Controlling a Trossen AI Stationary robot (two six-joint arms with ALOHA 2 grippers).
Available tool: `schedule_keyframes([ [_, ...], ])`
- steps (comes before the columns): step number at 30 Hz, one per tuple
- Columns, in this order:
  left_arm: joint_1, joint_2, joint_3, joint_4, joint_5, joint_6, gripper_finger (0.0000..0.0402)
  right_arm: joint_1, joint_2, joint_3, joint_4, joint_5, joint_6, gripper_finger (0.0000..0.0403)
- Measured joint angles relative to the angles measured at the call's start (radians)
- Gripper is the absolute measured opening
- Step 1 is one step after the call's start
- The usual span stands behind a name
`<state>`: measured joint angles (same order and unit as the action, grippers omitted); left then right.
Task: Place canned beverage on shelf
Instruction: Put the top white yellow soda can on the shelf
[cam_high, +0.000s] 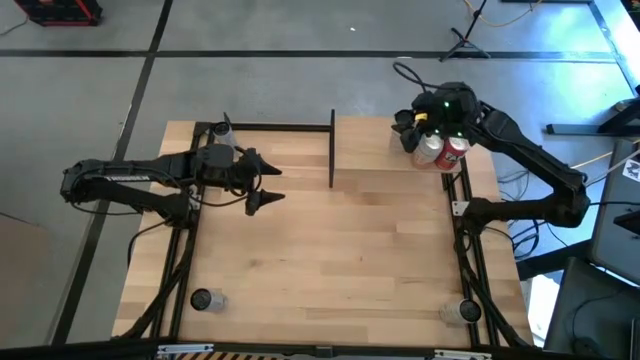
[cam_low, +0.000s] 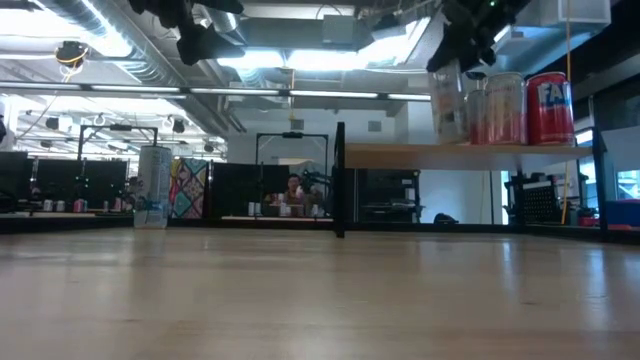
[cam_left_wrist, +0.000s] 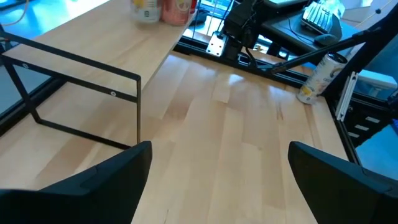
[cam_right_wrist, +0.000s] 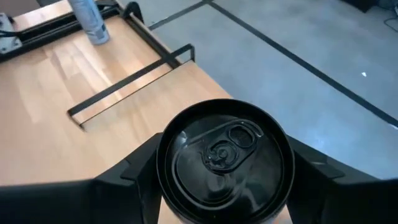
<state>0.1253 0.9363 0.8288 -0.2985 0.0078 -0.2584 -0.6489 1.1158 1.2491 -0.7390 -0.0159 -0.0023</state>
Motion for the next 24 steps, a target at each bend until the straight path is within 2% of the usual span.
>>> schedule_keyframes([
  [11, 0.000, 0.000, 0.000, 0.000, 0.000, 0.006, 0.0373, -0.015, 0.002, -0.053, 0.053, -0.013, -0.030, 0.0229],
  [24, 0.000, 0.000, 0.000, -0.004, 0.000, 0.007, 0.0373, -0.015, 0.041, -0.053, 0.097, 0.015, -0.033, 0.0229],
])
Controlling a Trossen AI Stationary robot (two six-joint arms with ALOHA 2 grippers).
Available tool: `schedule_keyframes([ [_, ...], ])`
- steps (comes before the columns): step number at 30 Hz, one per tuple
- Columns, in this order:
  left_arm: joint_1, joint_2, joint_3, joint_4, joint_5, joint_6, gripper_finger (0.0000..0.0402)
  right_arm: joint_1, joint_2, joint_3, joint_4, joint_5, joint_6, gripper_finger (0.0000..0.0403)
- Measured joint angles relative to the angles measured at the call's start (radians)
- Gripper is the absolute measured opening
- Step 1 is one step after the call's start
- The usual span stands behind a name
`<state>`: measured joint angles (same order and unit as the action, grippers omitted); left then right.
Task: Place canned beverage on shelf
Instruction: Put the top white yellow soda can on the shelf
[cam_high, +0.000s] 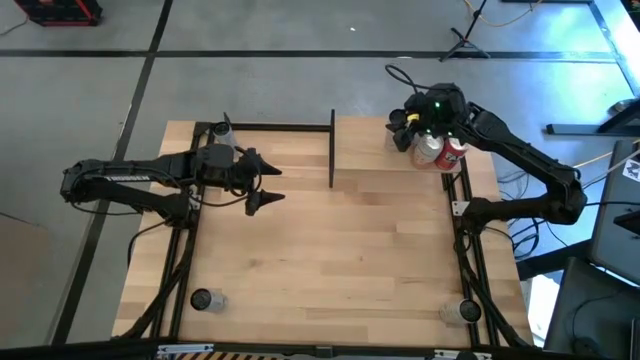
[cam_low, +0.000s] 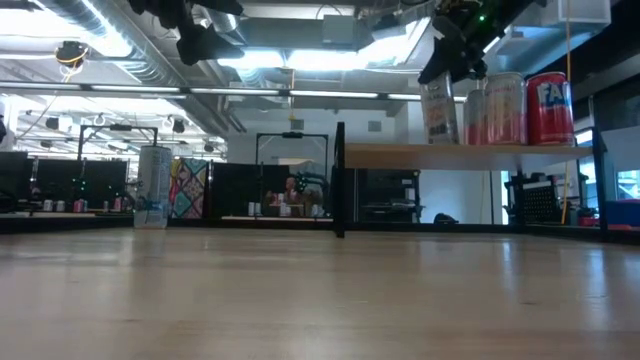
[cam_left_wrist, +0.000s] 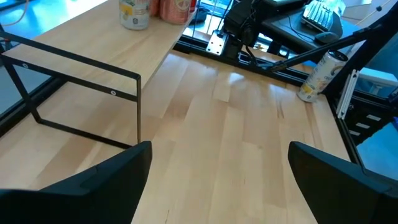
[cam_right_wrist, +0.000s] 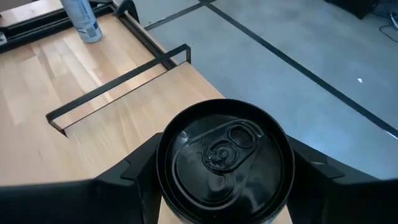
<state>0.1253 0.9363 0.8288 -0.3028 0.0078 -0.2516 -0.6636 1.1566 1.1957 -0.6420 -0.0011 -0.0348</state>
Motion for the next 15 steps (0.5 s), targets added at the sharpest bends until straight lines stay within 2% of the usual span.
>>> schedule_keyframes([
  [6, 0.000, 0.000, 0.000, -0.001, 0.000, 0.000, 0.0373, 0.001, 0.004, 0.001, -0.001, 0.010, -0.006, 0.0230],
  [15, 0.000, 0.000, 0.000, -0.001, 0.000, 0.001, 0.0373, 0.002, 0.006, 0.000, -0.013, 0.064, -0.011, 0.0350],
])
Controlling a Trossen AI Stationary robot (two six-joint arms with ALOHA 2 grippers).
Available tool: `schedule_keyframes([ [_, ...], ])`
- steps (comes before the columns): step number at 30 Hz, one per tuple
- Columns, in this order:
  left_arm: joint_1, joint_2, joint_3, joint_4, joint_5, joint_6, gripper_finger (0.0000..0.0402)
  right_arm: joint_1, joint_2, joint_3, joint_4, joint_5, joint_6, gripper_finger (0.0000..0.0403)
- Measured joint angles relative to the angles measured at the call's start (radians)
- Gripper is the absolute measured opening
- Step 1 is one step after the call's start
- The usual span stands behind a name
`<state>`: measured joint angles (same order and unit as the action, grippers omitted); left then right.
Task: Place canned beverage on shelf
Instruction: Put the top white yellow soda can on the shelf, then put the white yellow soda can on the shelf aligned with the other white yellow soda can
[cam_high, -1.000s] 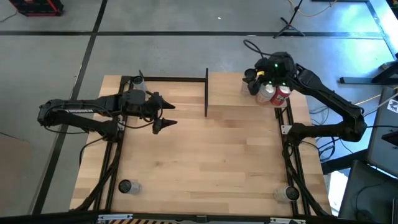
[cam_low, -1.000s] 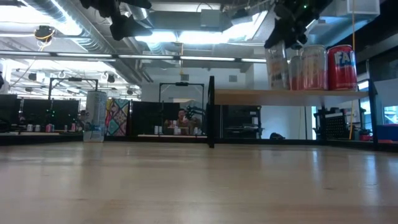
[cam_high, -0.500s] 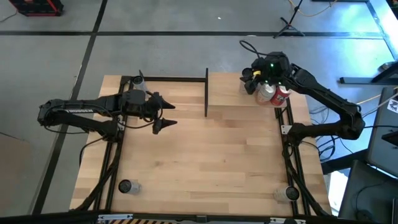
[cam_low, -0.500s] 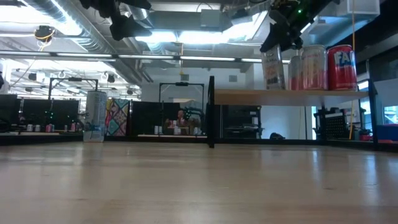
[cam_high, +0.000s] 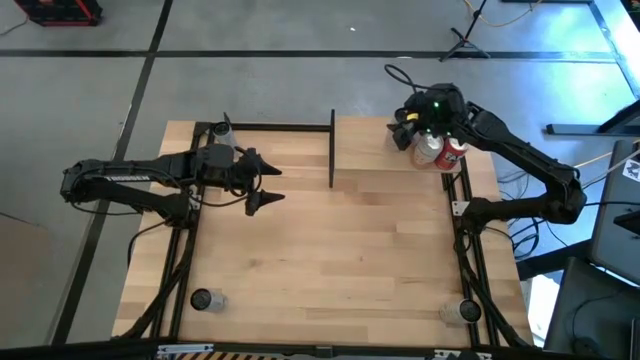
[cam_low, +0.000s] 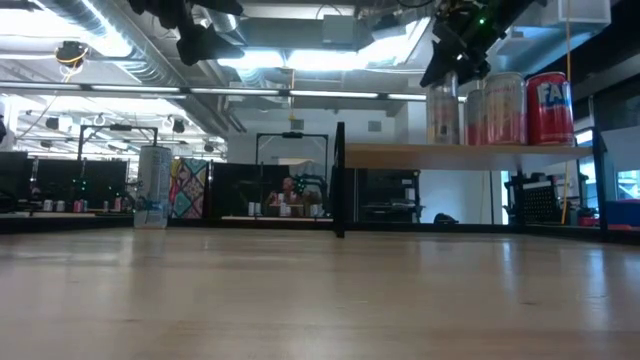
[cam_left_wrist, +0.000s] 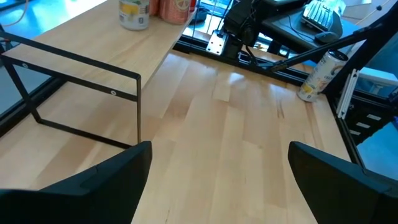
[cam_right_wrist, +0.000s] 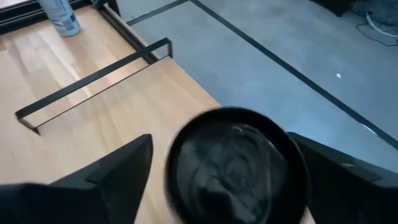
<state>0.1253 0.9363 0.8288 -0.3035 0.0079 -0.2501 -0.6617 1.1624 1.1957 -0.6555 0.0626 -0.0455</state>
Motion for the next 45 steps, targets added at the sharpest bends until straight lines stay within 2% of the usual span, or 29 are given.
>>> schedule_keyframes([
  [4, 0.000, -0.001, 0.000, 0.000, -0.020, 0.026, 0.0373, 0.000, 0.000, 0.000, 0.004, 0.006, -0.002, 0.0367],
  [13, 0.000, -0.001, 0.000, 0.005, -0.025, 0.029, 0.0373, 0.000, -0.002, 0.012, 0.001, 0.006, -0.007, 0.0371],
  [21, 0.000, -0.001, 0.000, 0.007, 0.019, -0.007, 0.0373, 0.000, -0.002, 0.159, -0.034, 0.009, -0.010, 0.0371],
  [23, -0.001, -0.001, 0.000, 0.005, 0.049, -0.010, 0.0373, 0.001, -0.003, 0.206, -0.055, -0.012, 0.006, 0.0371],
  [26, -0.006, -0.001, 0.000, 0.005, 0.062, -0.013, 0.0373, 0.018, -0.004, 0.254, -0.050, -0.098, 0.060, 0.0371],
  [29, -0.018, -0.001, 0.000, 0.004, 0.074, -0.044, 0.0373, 0.081, 0.000, 0.276, -0.041, -0.122, 0.102, 0.0371],
  [34, -0.049, -0.003, 0.000, -0.046, 0.153, -0.100, 0.0373, 0.235, 0.000, 0.279, -0.054, -0.157, 0.187, 0.0372],
  [39, -0.056, -0.003, 0.000, -0.080, 0.152, -0.114, 0.0373, 0.436, 0.001, 0.279, -0.102, -0.206, 0.406, 0.0372],
  [41, -0.056, -0.003, 0.000, -0.083, 0.152, -0.104, 0.0373, 0.516, 0.009, 0.279, -0.118, -0.199, 0.500, 0.0372],
  [45, -0.056, -0.003, 0.000, -0.085, 0.167, -0.054, 0.0373, 0.681, 0.024, 0.279, -0.137, -0.102, 0.655, 0.0372],
])
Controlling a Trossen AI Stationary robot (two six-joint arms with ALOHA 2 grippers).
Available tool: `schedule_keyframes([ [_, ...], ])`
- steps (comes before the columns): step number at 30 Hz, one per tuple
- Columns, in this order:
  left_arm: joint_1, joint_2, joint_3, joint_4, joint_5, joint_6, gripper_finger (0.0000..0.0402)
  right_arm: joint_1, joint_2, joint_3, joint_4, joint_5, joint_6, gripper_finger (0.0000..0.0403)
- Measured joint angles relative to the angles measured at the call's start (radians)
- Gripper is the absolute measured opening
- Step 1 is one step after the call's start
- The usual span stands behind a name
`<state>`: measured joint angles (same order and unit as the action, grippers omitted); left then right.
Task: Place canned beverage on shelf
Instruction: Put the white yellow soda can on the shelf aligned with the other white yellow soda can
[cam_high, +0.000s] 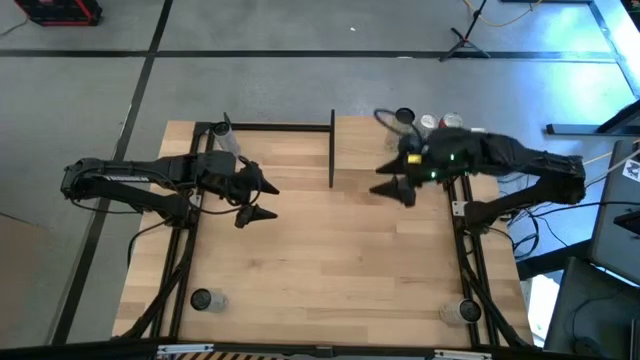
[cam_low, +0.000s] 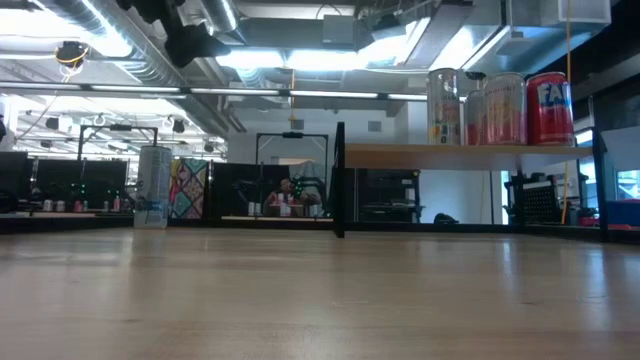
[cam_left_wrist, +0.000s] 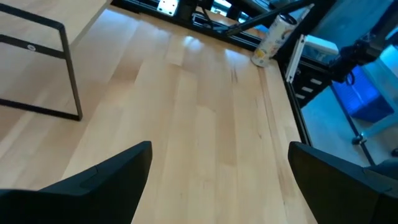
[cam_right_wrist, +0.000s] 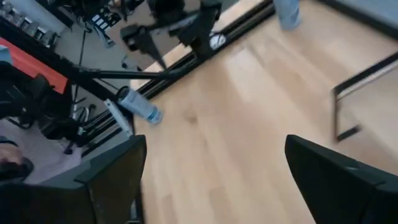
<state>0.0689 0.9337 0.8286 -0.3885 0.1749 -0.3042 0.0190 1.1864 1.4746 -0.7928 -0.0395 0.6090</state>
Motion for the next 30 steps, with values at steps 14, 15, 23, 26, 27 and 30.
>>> schedule_keyframes([
  [14, -0.045, 0.028, -0.001, 0.034, -0.019, -0.038, 0.0373, 0.399, 0.059, 0.000, -0.065, 0.211, 0.390, 0.0372],
  [15, -0.060, 0.037, -0.001, 0.043, -0.026, -0.052, 0.0373, 0.422, 0.062, 0.000, -0.066, 0.217, 0.407, 0.0372],
  [23, -0.185, 0.112, -0.001, 0.111, -0.091, -0.176, 0.0373, 0.619, 0.067, 0.000, -0.126, 0.223, 0.571, 0.0372],
  [26, -0.223, 0.114, -0.001, 0.113, -0.134, -0.250, 0.0373, 0.694, 0.067, 0.000, -0.155, 0.224, 0.627, 0.0372],
  [27, -0.237, 0.114, -0.001, 0.115, -0.155, -0.271, 0.0373, 0.716, 0.067, 0.000, -0.166, 0.224, 0.645, 0.0372],
  [30, -0.277, 0.114, -0.001, 0.114, -0.201, -0.309, 0.0373, 0.774, 0.067, 0.000, -0.192, 0.237, 0.683, 0.0372],
])
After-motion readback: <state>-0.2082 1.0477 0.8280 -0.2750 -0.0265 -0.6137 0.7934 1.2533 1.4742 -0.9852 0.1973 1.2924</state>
